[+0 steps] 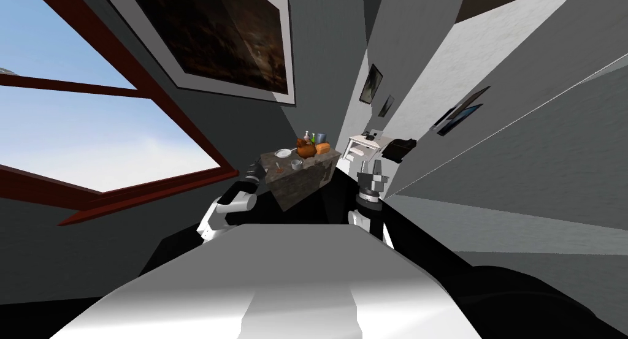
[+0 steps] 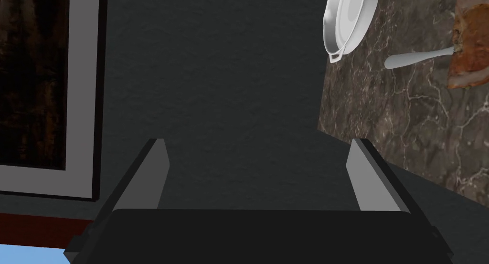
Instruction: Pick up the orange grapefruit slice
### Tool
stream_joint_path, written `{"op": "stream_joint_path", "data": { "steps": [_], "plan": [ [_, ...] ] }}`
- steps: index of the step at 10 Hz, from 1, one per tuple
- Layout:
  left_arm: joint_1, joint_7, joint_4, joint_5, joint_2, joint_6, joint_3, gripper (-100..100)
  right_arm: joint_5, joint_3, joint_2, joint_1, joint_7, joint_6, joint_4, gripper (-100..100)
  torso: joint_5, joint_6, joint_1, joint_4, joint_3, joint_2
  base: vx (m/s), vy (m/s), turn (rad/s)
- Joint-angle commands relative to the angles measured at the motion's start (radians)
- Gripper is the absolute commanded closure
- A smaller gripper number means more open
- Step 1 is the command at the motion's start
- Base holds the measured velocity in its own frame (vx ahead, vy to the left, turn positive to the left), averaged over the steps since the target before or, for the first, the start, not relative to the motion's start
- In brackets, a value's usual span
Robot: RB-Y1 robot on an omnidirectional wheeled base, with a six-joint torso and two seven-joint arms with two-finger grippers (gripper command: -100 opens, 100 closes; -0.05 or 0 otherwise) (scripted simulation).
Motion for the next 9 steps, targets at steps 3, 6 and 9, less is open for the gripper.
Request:
{"op": "stream_joint_path", "data": {
  "steps": [3,6,9],
  "plan": [
    [-0.032,0.03,0.028,0.019,-0.005,0.094,-0.01,-100,0.0,0.0,0.0,0.0,0.0,0.0,0.0,0,0.0,0.0,-0.001,0.0,0.0,0.0,0.035,0.008,0.03],
    [-0.06,0.058,0.058,0.04,-0.007,0.169,-0.02,-100,0.0,0.0,0.0,0.0,0.0,0.0,0.0,0,0.0,0.0,-0.001,0.0,-0.001,-0.001,0.055,0.006,0.037],
    [-0.085,0.085,0.088,0.06,-0.009,0.238,-0.032,-100,0.0,0.0,0.0,0.0,0.0,0.0,0.0,0,0.0,0.0,-0.001,-0.001,-0.002,-0.003,0.077,0.001,0.049]
  ]
}}
